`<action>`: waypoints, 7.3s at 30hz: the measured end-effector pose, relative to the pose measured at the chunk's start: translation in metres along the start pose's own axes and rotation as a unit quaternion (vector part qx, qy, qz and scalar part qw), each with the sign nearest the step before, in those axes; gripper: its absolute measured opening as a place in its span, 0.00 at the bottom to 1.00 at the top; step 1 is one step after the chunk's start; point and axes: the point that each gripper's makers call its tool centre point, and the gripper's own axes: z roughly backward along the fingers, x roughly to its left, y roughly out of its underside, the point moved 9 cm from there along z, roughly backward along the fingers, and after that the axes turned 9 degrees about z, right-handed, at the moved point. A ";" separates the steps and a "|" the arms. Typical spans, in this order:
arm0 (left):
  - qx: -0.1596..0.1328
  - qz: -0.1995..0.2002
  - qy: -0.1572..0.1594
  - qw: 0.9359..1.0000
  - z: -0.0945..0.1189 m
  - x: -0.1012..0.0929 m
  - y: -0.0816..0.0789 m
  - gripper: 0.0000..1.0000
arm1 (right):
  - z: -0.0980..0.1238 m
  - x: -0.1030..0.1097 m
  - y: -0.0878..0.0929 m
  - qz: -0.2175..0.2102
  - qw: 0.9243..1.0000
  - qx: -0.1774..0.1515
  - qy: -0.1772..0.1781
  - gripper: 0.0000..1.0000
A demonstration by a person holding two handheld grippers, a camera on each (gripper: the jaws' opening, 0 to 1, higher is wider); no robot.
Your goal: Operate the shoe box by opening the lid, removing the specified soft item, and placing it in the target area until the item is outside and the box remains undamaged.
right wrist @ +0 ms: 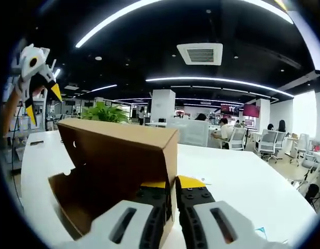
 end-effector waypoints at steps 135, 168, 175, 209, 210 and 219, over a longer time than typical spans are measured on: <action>0.085 0.009 0.007 0.996 -0.065 0.007 0.020 0.31 | -0.016 0.071 -0.116 0.455 0.829 0.130 -0.299 0.38; 0.096 -0.013 -0.010 0.995 -0.076 0.001 0.017 0.32 | -0.023 0.072 -0.103 0.473 0.813 0.146 -0.308 0.28; 0.095 -0.018 -0.015 0.995 -0.075 -0.002 0.017 0.32 | -0.019 0.074 -0.100 0.479 0.813 0.136 -0.302 0.28; 0.071 -0.062 -0.075 0.993 -0.076 -0.031 0.025 0.32 | 0.010 0.094 -0.074 0.528 0.813 0.091 -0.227 0.27; 0.071 -0.065 -0.079 0.992 -0.076 -0.032 0.025 0.32 | 0.011 0.094 -0.073 0.528 0.814 0.091 -0.225 0.27; 0.072 -0.080 -0.100 0.989 -0.078 -0.042 0.028 0.32 | 0.018 0.099 -0.064 0.536 0.816 0.075 -0.203 0.27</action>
